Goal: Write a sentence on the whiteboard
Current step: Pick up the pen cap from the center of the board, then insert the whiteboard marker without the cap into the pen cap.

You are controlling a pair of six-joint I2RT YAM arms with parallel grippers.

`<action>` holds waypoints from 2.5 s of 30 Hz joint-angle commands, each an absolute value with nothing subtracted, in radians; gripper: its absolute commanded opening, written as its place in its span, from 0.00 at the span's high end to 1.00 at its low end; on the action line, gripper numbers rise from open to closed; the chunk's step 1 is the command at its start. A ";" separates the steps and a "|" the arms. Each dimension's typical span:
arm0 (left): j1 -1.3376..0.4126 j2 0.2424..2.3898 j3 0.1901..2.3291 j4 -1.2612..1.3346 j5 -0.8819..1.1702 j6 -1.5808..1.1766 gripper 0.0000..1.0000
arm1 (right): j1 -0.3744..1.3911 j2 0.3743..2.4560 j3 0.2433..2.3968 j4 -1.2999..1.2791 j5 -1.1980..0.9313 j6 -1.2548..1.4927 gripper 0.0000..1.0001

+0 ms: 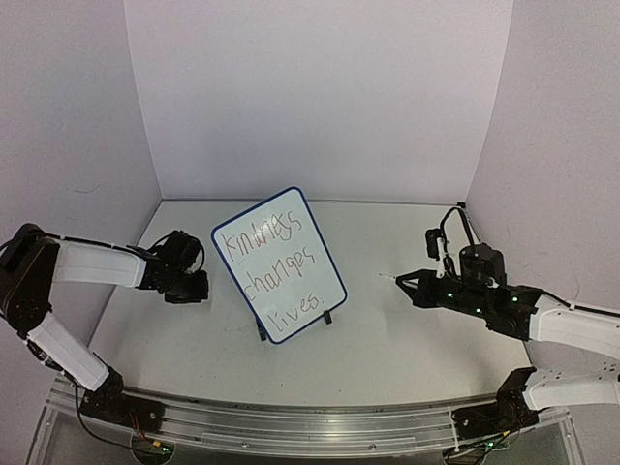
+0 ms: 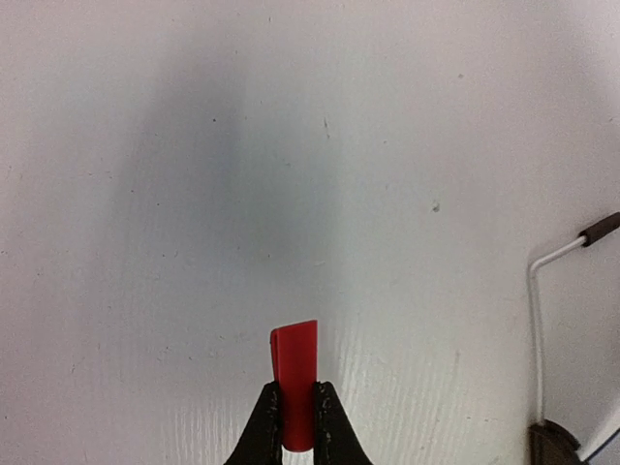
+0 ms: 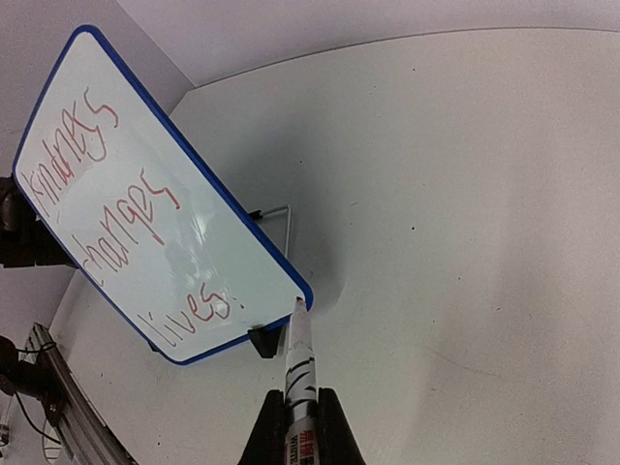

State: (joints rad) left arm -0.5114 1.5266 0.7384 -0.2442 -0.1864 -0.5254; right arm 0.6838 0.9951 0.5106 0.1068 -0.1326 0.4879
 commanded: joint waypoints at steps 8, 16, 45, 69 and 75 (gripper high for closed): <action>-0.509 1.020 0.743 -0.321 -0.152 -0.750 1.00 | 0.943 1.003 0.622 0.225 0.124 0.376 1.00; -0.511 0.803 0.836 -0.193 -0.035 -0.891 1.00 | 1.188 1.161 0.732 0.481 0.399 0.218 1.00; -0.781 1.045 0.857 0.417 -0.031 -1.192 1.00 | 1.387 1.758 1.276 0.855 0.689 -0.204 1.00; -0.814 1.058 0.823 0.398 -0.042 -1.220 1.00 | 1.387 1.825 1.358 0.867 0.736 -0.271 1.00; -0.818 1.058 0.822 0.400 -0.037 -1.221 1.00 | 1.386 1.829 1.365 0.861 0.736 -0.273 1.00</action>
State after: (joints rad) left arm -0.8110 1.0630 0.8202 0.3747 -0.0303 -1.2108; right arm 1.3857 1.8021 1.3232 0.8265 0.7219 -0.2623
